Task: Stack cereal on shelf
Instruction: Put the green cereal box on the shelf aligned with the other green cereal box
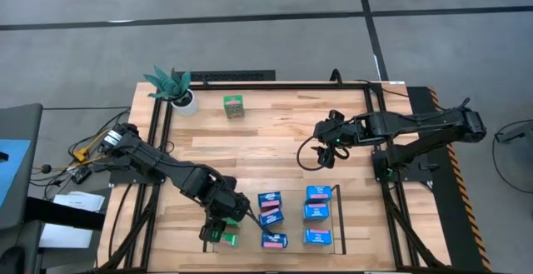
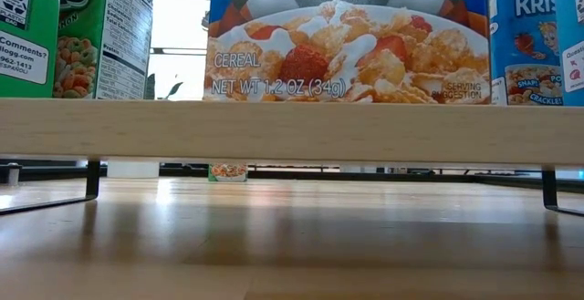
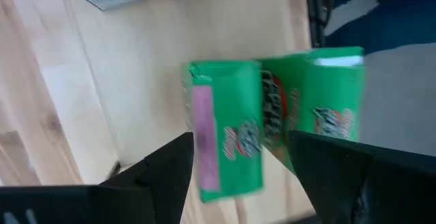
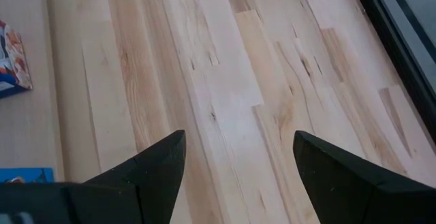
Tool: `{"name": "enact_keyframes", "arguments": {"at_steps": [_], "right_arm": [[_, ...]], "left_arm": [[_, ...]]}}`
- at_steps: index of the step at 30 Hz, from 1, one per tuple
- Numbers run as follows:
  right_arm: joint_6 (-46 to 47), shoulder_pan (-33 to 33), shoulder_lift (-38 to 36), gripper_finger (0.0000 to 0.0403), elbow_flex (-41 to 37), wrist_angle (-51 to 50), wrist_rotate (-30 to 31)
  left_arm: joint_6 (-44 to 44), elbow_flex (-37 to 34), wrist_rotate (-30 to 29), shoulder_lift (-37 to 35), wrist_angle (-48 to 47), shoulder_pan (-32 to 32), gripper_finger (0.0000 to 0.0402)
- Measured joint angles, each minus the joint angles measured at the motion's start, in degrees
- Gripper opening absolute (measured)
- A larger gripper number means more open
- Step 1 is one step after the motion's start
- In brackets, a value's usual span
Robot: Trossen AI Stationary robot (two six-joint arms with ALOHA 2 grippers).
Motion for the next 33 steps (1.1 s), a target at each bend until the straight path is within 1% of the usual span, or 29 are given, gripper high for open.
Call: {"name": "enact_keyframes", "arguments": {"at_steps": [5,8,10,13,14,16,18,22,26,30,33], "right_arm": [[-0.6,0.0,0.0,0.0297,0.0,0.0,0.0],[-1.3,0.0,0.0,0.0297,0.0,0.0,0.0],[-1.4,0.0,0.0,0.0297,0.0,0.0,0.0],[-1.6,0.0,0.0,0.0297,0.0,0.0,0.0],[-1.6,0.0,0.0,0.0297,0.0,0.0,0.0],[-1.6,0.0,0.0,0.0297,0.0,0.0,0.0],[-1.5,0.0,0.0,0.0297,0.0,0.0,0.0],[-1.4,0.0,0.0,0.0297,0.0,-0.3,0.0],[-1.3,0.0,0.0,0.0297,0.0,-0.3,0.0],[-1.3,-0.2,0.0,0.0297,0.0,-0.3,0.0],[-1.3,-0.7,0.0,0.0297,0.0,-0.2,0.1]], "left_arm": [[-0.6,5.4,4.4,0.0,-5.5,1.5,0.0226],[1.9,10.5,3.7,0.0,-11.2,2.8,0.0226],[4.8,14.8,0.7,0.0,-16.7,4.1,0.0226],[9.7,22.0,-8.1,0.0,-24.0,7.0,0.0226],[11.6,24.1,-11.3,-0.1,-24.7,8.3,0.0226],[15.5,27.3,-15.4,-0.9,-23.9,11.3,0.0226],[18.8,29.2,-16.9,-1.9,-23.8,15.4,0.0226],[25.4,29.0,-16.6,-3.9,-24.5,24.8,0.0226],[35.0,29.0,-15.4,-4.1,-24.4,34.0,0.0226],[42.8,27.7,-9.0,-3.3,-22.6,42.8,0.0226],[46.7,24.4,-5.0,-2.7,-20.8,49.0,0.0226]]}}
